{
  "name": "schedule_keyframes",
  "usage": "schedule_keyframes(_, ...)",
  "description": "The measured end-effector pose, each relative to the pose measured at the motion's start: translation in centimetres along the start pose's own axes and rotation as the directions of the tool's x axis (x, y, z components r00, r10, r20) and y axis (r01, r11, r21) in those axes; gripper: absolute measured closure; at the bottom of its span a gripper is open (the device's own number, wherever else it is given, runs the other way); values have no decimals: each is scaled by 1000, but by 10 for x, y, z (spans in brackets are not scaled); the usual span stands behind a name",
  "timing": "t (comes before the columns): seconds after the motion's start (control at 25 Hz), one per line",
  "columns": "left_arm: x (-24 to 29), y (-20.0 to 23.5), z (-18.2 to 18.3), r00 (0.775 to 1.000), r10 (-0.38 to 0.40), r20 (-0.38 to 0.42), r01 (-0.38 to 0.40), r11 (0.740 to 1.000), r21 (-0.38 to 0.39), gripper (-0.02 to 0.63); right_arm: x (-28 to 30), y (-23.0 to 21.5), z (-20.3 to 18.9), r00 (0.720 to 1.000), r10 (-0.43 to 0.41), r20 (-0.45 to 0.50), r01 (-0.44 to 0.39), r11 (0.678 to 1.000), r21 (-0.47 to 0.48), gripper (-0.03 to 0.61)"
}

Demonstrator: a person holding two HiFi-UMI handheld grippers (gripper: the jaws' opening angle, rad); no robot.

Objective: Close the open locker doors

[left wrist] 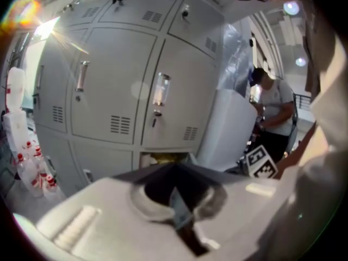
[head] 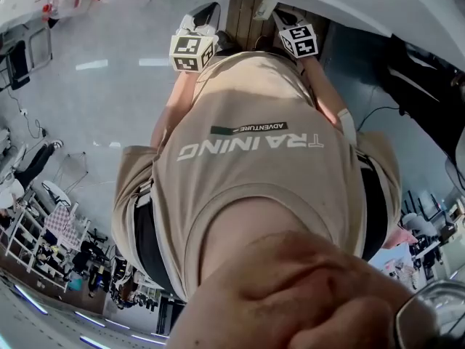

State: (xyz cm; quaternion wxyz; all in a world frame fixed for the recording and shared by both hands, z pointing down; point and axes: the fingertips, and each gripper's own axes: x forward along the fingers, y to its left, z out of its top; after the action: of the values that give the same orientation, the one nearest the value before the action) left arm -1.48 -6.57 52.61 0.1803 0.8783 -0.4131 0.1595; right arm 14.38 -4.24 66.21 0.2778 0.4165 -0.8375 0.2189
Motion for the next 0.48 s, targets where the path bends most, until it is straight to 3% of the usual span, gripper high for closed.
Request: schedule_keyframes(0.48, -4, 56, 12, 998, -40, 53, 40, 999, 8, 618, 43, 18, 41, 999, -38, -15, 36, 997, -67, 563)
